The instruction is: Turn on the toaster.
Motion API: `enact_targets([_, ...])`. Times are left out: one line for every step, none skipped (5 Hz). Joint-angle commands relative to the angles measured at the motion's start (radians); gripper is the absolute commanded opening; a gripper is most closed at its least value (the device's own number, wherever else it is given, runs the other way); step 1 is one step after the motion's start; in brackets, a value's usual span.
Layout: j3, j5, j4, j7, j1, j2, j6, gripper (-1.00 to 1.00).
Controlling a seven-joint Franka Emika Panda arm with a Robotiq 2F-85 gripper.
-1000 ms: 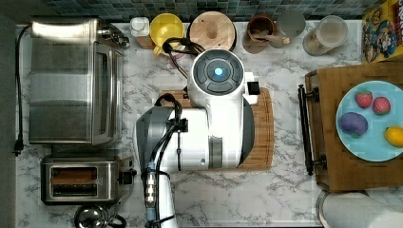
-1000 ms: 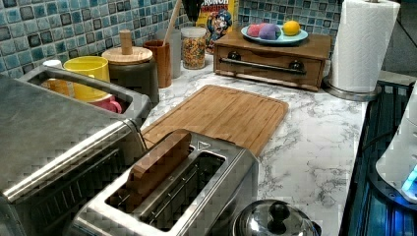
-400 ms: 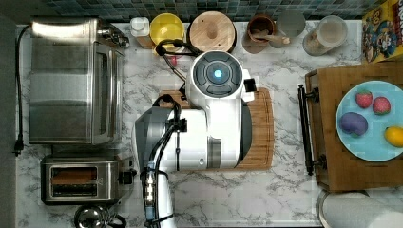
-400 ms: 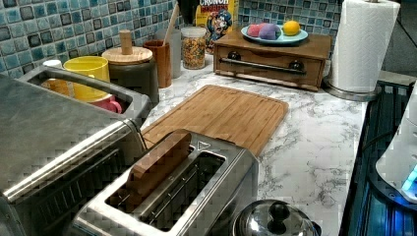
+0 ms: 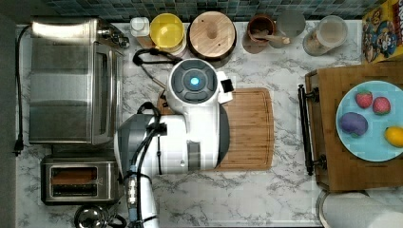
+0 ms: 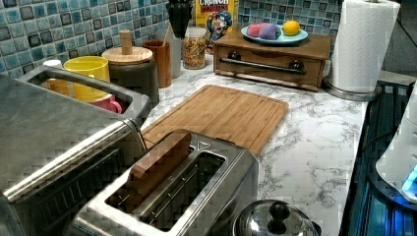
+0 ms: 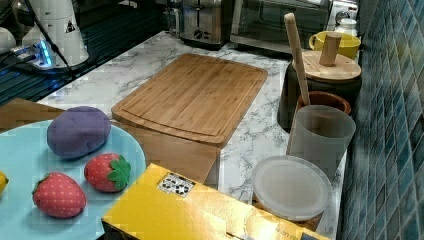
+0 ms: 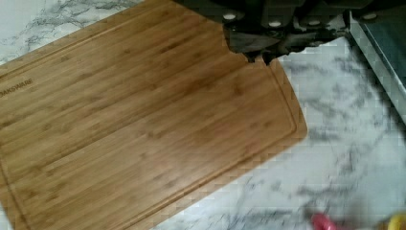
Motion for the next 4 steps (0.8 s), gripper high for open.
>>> enact_targets([0.074, 0.059, -0.123, -0.128, 0.083, -0.067, 0.018, -1.0])
enact_targets([0.104, 0.081, -0.201, -0.123, 0.12, -0.152, 0.021, -1.0])
enact_targets([0.133, 0.109, -0.258, -0.126, 0.131, -0.196, 0.044, -1.0])
enact_targets([0.125, 0.156, -0.333, -0.163, 0.167, -0.28, 0.089, -1.0])
